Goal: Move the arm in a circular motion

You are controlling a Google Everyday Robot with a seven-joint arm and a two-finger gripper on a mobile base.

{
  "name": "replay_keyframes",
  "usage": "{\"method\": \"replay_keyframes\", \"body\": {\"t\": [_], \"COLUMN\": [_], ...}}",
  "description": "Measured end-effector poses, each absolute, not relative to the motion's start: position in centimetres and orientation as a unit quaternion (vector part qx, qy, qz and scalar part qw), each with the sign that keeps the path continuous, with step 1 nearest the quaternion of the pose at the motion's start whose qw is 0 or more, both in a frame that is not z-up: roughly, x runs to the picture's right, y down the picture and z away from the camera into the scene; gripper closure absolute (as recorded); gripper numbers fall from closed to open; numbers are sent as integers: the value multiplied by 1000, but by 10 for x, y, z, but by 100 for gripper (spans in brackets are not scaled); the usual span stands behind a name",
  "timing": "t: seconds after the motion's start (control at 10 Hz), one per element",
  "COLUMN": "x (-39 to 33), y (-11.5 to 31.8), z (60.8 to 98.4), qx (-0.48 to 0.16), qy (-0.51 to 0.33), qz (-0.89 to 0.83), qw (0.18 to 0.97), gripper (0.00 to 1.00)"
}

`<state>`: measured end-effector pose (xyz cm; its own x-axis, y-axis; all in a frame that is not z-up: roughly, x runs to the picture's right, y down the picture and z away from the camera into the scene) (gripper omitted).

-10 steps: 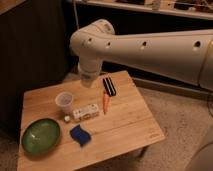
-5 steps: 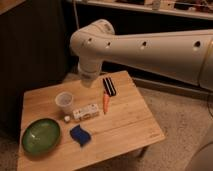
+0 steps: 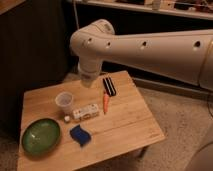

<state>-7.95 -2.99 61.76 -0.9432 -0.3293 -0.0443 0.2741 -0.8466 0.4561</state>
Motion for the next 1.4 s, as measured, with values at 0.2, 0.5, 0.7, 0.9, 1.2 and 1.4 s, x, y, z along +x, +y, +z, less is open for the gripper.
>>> {"method": "replay_keyframes", "body": {"t": [0.2,0.5,0.7,0.9,1.2,1.4], "x": [-79,-78,-77,-77,-93,-123], "y": [-29,-10,10,27,41,53], "z": [618,628,642,654,661,669], "qx": [60,70,79,98,121,143], "qy": [-228,-245,-257,-268,-290,-315], "qz": [-959,-954,-950,-945,-940,-931], "qw": [157,159,160,158,134,112], "gripper": [96,96,96,96,96,96]}}
